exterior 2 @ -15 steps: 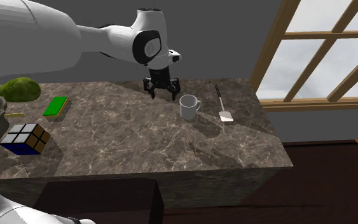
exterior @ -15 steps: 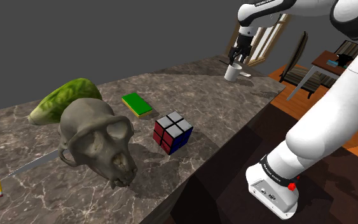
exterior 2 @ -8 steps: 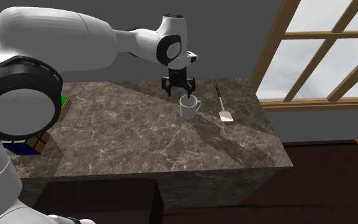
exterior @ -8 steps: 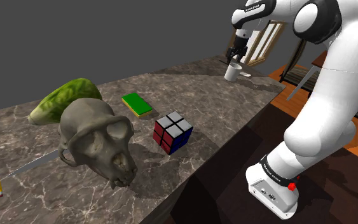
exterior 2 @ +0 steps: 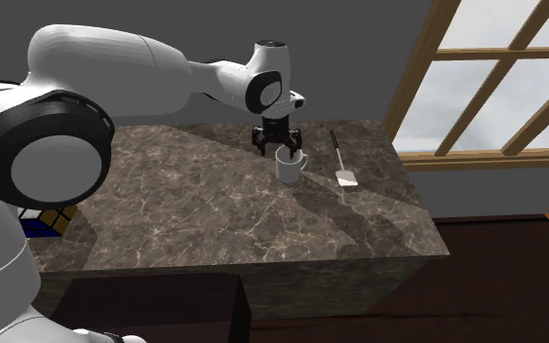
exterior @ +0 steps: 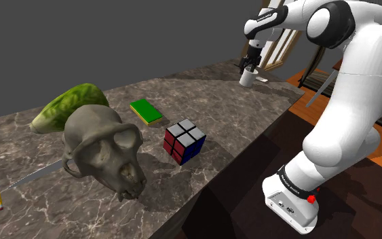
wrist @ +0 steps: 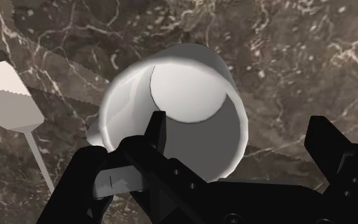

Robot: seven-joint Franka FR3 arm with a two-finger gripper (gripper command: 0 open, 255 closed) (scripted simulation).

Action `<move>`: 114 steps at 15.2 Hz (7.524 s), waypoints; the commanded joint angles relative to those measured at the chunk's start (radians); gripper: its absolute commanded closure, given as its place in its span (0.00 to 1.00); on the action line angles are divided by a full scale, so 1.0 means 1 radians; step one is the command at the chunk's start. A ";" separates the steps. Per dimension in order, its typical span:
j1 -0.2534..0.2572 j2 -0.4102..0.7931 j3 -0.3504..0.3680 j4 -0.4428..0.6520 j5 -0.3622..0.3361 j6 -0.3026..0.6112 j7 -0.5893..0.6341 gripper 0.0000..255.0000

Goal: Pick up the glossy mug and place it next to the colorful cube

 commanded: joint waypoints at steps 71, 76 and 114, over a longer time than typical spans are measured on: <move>0.252 -0.676 0.182 -0.396 -0.147 -0.292 0.456 1.00; 0.297 -0.762 0.257 -0.480 -0.126 -0.303 0.570 1.00; 0.602 -0.622 0.882 -0.338 0.068 -0.301 1.443 1.00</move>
